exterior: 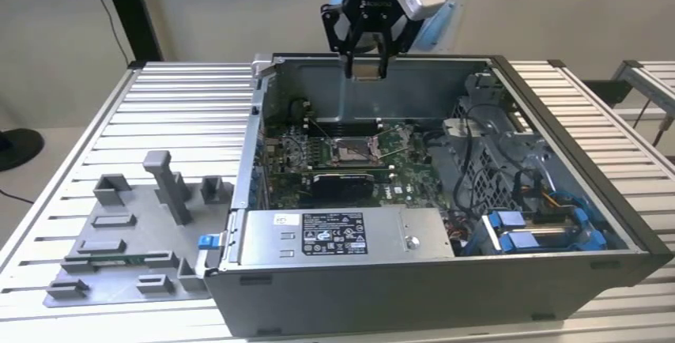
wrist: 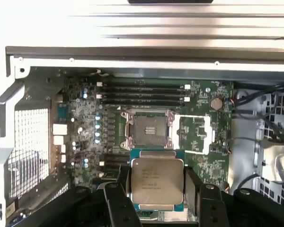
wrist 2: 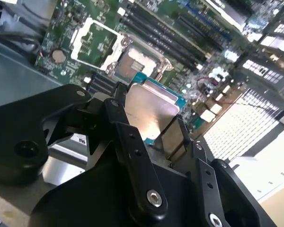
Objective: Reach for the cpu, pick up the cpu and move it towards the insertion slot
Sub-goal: 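Pick up the cpu and move it towards the insertion slot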
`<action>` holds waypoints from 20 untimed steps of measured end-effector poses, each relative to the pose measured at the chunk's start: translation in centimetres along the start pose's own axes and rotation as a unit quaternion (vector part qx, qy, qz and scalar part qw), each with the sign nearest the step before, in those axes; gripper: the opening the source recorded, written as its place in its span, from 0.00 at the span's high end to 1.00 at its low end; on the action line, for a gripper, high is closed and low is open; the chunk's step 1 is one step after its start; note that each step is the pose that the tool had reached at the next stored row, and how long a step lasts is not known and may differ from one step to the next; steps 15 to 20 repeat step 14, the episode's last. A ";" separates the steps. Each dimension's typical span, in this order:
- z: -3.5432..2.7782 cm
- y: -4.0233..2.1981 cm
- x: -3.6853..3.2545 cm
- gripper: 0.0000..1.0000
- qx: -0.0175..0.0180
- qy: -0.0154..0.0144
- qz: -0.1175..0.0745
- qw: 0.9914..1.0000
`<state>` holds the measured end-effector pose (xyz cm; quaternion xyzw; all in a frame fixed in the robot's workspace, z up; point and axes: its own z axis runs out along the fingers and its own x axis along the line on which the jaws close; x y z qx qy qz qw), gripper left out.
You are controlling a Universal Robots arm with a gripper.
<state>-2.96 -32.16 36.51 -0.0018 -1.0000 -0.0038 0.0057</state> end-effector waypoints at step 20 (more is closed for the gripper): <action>0.27 1.76 -0.03 1.00 0.000 0.000 0.000 1.000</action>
